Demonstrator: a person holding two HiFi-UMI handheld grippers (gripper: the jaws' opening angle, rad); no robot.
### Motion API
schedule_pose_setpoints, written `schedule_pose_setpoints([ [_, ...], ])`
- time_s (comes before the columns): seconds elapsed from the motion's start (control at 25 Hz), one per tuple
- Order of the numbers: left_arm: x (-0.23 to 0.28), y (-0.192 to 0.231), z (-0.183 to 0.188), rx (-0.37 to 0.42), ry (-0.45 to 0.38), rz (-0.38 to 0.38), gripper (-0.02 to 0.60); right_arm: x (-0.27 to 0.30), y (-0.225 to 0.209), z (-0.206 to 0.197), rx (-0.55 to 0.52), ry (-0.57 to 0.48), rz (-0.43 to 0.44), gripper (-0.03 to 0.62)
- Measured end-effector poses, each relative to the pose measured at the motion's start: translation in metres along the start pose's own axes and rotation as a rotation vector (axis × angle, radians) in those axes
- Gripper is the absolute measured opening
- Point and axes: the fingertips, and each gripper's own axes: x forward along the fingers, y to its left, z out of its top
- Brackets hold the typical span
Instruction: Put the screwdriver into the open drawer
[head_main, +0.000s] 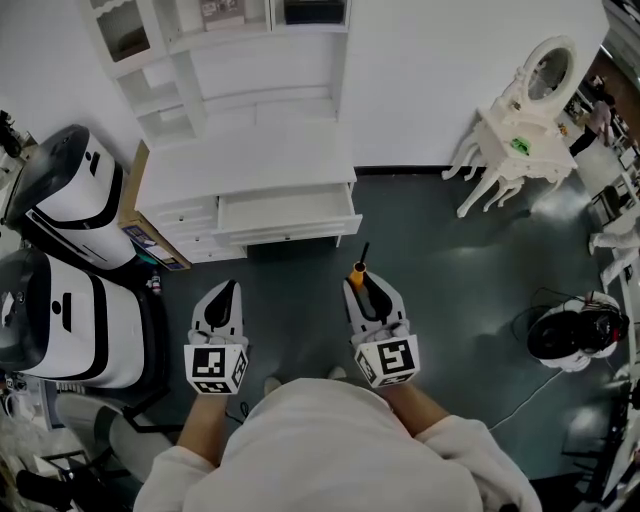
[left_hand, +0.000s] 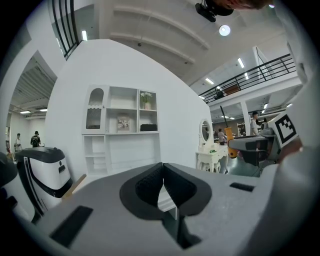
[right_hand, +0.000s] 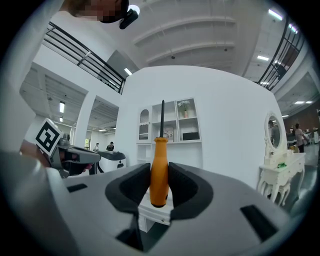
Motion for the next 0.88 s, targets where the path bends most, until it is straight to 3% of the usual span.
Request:
schedule_pose_setpoints([
  [0.88,0.025,-0.042,-0.008,0.001,0.003,0.137,0.006,0.004,-0.054,-0.016,-0.001,-0.007,0.130,0.120],
])
